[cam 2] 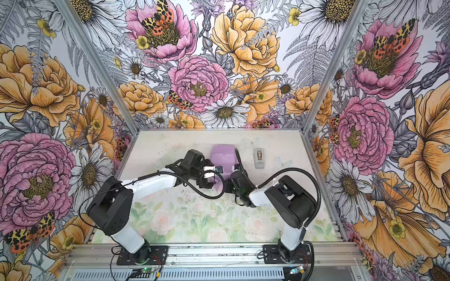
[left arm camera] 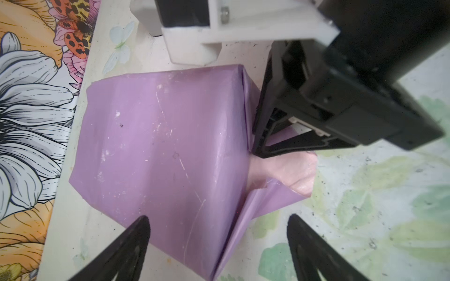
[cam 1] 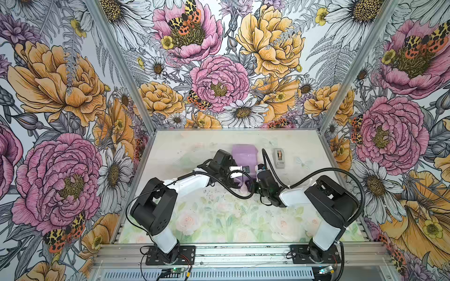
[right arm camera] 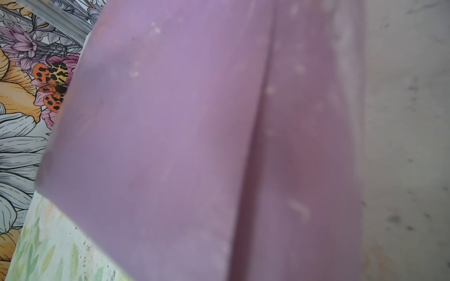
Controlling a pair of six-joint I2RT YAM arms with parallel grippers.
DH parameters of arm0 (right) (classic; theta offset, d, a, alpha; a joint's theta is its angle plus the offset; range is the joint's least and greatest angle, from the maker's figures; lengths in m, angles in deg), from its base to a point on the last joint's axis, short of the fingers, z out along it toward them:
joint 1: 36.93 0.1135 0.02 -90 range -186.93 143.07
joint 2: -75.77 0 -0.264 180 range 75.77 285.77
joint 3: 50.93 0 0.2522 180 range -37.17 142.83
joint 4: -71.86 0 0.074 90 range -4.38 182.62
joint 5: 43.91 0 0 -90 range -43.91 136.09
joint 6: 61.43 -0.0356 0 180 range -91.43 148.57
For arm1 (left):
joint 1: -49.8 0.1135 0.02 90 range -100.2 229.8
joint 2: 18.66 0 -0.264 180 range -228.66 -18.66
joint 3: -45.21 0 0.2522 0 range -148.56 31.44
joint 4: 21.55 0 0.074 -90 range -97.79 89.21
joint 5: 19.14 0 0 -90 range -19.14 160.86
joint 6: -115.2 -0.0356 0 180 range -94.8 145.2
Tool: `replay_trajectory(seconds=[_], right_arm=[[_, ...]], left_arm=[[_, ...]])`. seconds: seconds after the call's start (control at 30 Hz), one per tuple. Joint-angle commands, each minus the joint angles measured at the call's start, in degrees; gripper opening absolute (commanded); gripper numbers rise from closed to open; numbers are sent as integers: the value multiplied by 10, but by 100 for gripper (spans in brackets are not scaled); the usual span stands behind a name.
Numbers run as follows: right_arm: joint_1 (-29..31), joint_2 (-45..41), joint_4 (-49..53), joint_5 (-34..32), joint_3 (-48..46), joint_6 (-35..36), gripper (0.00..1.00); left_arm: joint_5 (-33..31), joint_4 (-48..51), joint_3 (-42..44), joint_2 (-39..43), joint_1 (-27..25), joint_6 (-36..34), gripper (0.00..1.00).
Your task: Wrap the gift box in paper
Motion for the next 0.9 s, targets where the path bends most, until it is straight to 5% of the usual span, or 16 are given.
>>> replay_trajectory(seconds=[0.0, 0.33, 0.87], right_arm=[[4, -31, 16, -4, -11, 17, 29], [-2, -48, 2, -3, -40, 14, 30], [-19, -49, -13, -14, -51, 7, 27]], left_arm=[[-41, 3, -9, -19, -3, -52, 90], [-109, -47, -8, -48, -11, -52, 89], [-106, -105, 12, -65, -19, -17, 73]])
